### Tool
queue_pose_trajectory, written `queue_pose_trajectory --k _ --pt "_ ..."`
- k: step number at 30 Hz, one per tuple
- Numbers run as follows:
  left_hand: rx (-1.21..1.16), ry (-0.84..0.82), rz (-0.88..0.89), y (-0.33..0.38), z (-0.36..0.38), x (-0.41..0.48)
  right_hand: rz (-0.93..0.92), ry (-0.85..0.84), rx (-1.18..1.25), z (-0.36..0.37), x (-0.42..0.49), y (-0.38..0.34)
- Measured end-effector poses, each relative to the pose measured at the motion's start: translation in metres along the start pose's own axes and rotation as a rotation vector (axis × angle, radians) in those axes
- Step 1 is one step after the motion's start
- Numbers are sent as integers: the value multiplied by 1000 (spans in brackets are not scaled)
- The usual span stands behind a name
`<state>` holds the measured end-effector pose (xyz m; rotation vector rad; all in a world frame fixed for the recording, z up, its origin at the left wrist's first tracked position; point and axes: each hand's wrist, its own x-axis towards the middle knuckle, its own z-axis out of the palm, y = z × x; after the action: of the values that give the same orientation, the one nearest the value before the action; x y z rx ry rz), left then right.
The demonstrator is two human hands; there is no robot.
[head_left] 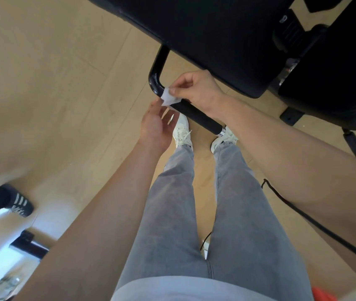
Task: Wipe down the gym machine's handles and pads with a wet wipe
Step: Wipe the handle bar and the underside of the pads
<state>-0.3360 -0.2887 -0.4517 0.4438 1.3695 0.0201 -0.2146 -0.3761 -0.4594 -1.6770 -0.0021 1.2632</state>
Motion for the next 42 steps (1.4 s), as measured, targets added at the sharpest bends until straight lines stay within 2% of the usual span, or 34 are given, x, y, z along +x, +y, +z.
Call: queue_pose_trajectory --k 8,14,21,25,29,33,38,42 --pt "30 24 -59 -19 0 -17 -39 31 -124 -19 -24 35" --pt "114 32 -147 -42 0 -21 -7 -43 -294 -40 -30 45" --pt "-12 69 -22 -13 6 -21 -189 -33 -393 -14 -13 14" --pt "106 69 89 -6 7 -21 -254 -5 -422 -4 -7 4" --pt "252 78 148 -14 2 -15 -194 -6 -422 -15 -17 18" --pt "372 30 105 -42 4 -16 -97 5 -445 -31 -29 43" --pt "387 42 -1 -77 12 -17 15 8 -500 -54 -47 69" --pt "377 85 56 -69 11 -18 4 -5 -452 -55 -45 66"
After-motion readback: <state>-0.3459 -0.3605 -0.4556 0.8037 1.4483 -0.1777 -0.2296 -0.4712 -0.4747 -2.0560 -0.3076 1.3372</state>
